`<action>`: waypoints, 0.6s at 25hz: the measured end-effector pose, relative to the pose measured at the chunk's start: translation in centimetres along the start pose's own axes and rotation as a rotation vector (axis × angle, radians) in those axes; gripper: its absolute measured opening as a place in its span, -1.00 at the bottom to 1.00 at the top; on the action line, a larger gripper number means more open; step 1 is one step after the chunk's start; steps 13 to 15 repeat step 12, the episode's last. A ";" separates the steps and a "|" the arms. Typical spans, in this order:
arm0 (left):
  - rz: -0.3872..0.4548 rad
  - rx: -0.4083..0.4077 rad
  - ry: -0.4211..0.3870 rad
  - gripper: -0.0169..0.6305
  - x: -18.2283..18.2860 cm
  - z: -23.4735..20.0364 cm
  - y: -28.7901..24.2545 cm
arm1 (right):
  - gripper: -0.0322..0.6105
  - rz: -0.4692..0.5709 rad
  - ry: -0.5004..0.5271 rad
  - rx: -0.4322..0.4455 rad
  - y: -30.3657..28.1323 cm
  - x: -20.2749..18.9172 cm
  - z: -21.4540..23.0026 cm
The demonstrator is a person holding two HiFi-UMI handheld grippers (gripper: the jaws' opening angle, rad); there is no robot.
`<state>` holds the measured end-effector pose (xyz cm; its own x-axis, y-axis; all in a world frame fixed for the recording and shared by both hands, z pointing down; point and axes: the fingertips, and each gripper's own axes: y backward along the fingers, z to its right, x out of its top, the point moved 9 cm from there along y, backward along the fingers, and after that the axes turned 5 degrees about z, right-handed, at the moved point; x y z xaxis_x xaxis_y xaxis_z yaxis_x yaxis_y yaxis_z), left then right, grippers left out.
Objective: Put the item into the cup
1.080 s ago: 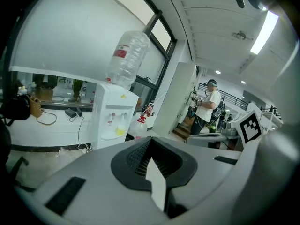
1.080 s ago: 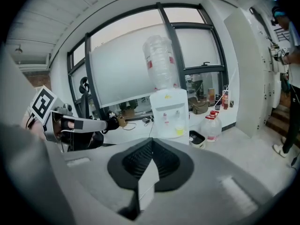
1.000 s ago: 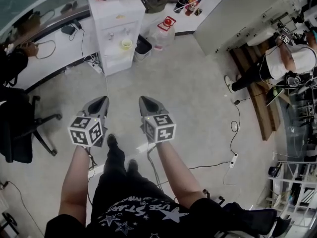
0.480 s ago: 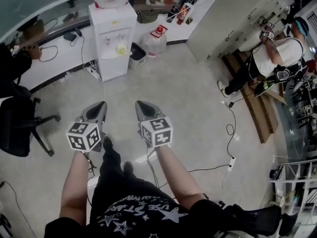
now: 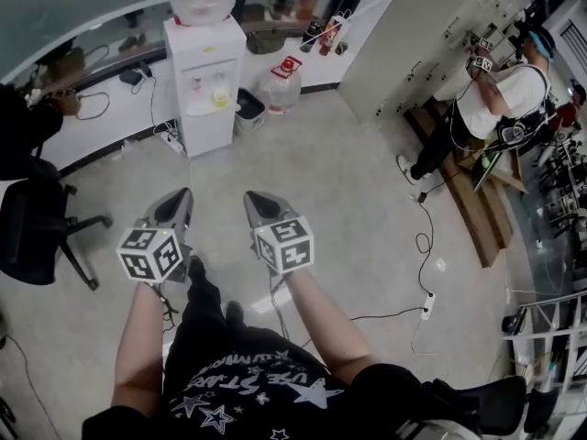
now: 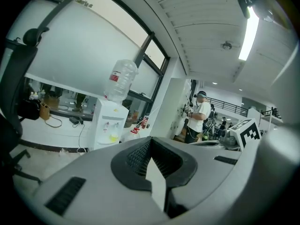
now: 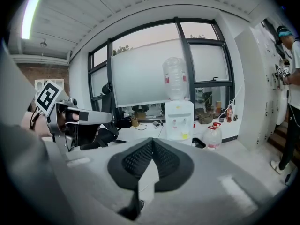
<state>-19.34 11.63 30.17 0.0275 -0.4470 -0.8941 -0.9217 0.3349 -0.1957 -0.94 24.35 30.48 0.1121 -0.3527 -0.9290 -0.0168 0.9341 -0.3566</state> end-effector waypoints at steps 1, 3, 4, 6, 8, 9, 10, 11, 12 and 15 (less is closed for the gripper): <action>-0.002 0.000 -0.004 -0.94 0.0 0.3 0.4 | -0.90 -0.002 0.006 0.005 0.4 -0.1 -0.2; -0.004 0.000 -0.017 -0.94 0.2 0.7 0.9 | -0.90 0.003 0.014 0.011 0.8 0.1 -0.5; -0.001 0.001 -0.021 -0.94 0.4 0.8 1.1 | -0.90 0.009 0.016 0.014 1.0 0.4 -0.5; 0.009 0.003 -0.025 -0.94 0.8 1.1 1.2 | -0.90 0.021 0.016 0.016 1.2 0.9 -0.4; 0.012 0.003 -0.031 -0.94 0.9 1.4 1.4 | -0.90 0.028 0.011 0.017 1.3 1.2 -0.5; 0.010 0.001 -0.035 -0.94 0.9 1.5 1.4 | -0.90 0.029 0.009 0.016 1.4 1.2 -0.5; 0.007 -0.001 -0.039 -0.94 0.9 1.7 1.5 | -0.90 0.030 0.007 0.015 1.5 1.3 -0.5; 0.003 -0.004 -0.044 -0.94 0.8 1.8 1.5 | -0.90 0.030 0.006 0.013 1.6 1.3 -0.5; -0.001 -0.006 -0.049 -0.94 0.8 1.9 1.6 | -0.90 0.029 0.006 0.012 1.7 1.3 -0.5; -0.001 -0.006 -0.049 -0.94 0.8 1.9 1.6 | -0.90 0.029 0.006 0.012 1.7 1.3 -0.5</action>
